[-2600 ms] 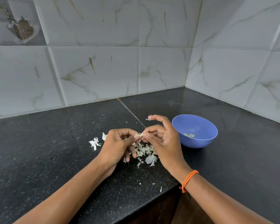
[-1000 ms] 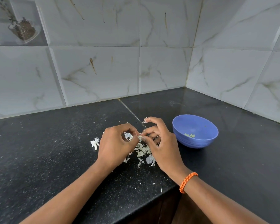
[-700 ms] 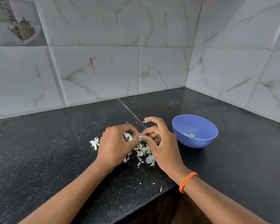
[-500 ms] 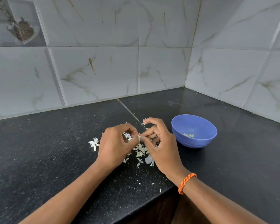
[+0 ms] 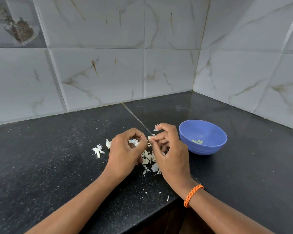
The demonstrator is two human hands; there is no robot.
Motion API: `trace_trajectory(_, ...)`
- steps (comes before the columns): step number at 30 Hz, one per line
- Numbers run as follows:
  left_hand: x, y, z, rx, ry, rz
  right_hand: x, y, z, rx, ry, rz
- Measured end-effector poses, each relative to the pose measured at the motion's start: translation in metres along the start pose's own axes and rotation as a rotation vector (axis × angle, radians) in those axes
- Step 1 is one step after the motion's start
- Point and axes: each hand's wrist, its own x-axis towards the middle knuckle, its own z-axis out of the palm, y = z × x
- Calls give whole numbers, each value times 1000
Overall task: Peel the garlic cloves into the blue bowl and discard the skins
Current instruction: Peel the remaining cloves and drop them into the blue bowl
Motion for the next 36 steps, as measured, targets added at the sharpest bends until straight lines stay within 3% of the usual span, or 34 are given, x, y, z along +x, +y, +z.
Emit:
trace_trajectory(8,0,-2,-3,-55,-6,-46,6,-1,-3,280,-11,161)
trace_trajectory(23,5,-8,-2,-109,-133,-71,5,0,-1,511,-27,331)
trace_trajectory(27,6,-11,-3,-85,-123,-63,4,-3,1,456,-23,297)
trace_trajectory(32,5,-11,-2,-35,-83,-24,1,-3,3,196,-24,150)
trace_trajectory(36,4,-11,-3,-17,-14,8,3,-2,4,141,-38,157)
